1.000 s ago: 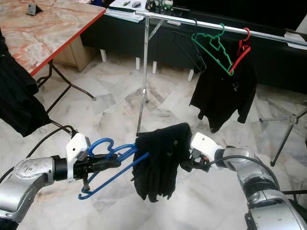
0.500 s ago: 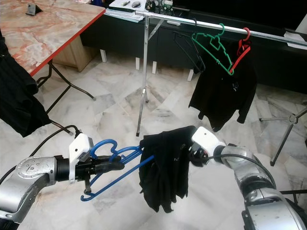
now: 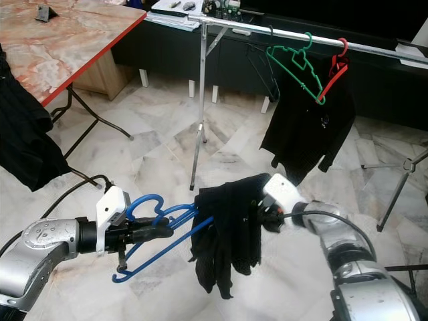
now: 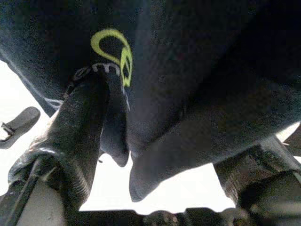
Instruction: Hang hanger
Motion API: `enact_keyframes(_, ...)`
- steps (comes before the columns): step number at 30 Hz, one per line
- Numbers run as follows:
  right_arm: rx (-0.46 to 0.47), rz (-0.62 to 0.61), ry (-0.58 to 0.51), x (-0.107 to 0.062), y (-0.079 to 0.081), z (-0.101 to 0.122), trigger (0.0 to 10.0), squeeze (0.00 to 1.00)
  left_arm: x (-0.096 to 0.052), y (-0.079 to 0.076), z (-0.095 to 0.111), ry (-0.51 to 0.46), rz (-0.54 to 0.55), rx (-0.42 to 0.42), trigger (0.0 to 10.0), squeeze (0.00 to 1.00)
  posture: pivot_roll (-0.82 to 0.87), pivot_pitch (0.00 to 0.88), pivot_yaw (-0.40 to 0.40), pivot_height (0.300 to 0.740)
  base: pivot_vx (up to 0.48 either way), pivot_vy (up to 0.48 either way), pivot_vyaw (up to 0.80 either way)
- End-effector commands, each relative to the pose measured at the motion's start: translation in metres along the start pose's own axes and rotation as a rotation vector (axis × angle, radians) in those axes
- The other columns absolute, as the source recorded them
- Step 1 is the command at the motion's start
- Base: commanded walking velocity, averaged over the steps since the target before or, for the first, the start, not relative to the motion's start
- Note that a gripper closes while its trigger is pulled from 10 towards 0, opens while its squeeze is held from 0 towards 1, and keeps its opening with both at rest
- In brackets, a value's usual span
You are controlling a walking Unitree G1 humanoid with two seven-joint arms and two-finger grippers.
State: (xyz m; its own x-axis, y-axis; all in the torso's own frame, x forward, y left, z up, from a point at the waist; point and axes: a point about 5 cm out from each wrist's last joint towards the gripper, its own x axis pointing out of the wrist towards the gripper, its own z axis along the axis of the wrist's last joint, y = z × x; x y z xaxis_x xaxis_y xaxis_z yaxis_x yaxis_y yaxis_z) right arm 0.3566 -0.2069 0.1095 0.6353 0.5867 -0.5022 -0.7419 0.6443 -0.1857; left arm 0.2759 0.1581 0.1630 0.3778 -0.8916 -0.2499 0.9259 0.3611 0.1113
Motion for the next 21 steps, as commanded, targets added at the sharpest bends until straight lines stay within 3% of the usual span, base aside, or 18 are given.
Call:
enact_keyframes(1, 0.028, -0.020, 0.015, 0.0003, 0.0014, -0.0067, 10.0, 0.00, 0.0024, -0.0073, 0.0121, -0.056, -0.042, 0.035, 0.0, 0.00, 0.03, 0.203, -0.103, 0.740, 0.000, 0.000, 0.00)
enact_keyframes(4, 0.040, -0.066, 0.000, 0.0013, -0.0011, -0.0039, 10.0, 0.00, 0.0025, -0.0078, 0.0133, -0.059, -0.043, 0.038, 0.0, 0.00, 0.03, 0.205, -0.102, 0.740, 0.000, 0.000, 0.00)
enact_keyframes(5, 0.046, -0.090, -0.004, 0.0017, -0.0025, -0.0028, 8.4, 0.00, 0.0023, -0.0078, 0.0137, -0.060, -0.043, 0.037, 0.0, 0.00, 0.03, 0.205, -0.102, 0.740, 0.000, 0.000, 0.00)
enact_keyframes(6, 0.046, -0.090, -0.004, 0.0017, -0.0025, -0.0028, 8.4, 0.00, 0.0023, -0.0078, 0.0137, -0.060, -0.043, 0.037, 0.0, 0.00, 0.03, 0.205, -0.102, 0.740, 0.000, 0.000, 0.00)
enact_keyframes(7, 0.047, -0.102, -0.002, 0.0018, -0.0031, -0.0027, 2.6, 0.00, 0.0021, -0.0078, 0.0138, -0.061, -0.042, 0.037, 0.0, 0.00, 0.03, 0.205, -0.102, 0.740, 0.000, 0.000, 0.00)
enact_keyframes(8, 0.047, -0.102, -0.002, 0.0018, -0.0031, -0.0027, 2.6, 0.00, 0.0021, -0.0078, 0.0138, -0.061, -0.042, 0.037, 0.0, 0.00, 0.03, 0.205, -0.102, 0.740, 0.000, 0.000, 0.00)
enact_keyframes(9, 0.049, -0.107, -0.006, 0.0018, -0.0034, -0.0023, 0.0, 0.00, 0.0021, -0.0079, 0.0140, -0.062, -0.042, 0.037, 0.0, 0.00, 0.03, 0.205, -0.102, 0.740, 0.000, 0.000, 0.00)
enact_keyframes(21, 0.095, -0.142, -0.056, 0.0040, -0.0033, 0.0005, 0.0, 0.00, 0.0033, -0.0092, 0.0173, -0.075, -0.046, 0.037, 0.0, 0.00, 0.04, 0.208, -0.104, 0.740, 0.000, 0.000, 0.00)
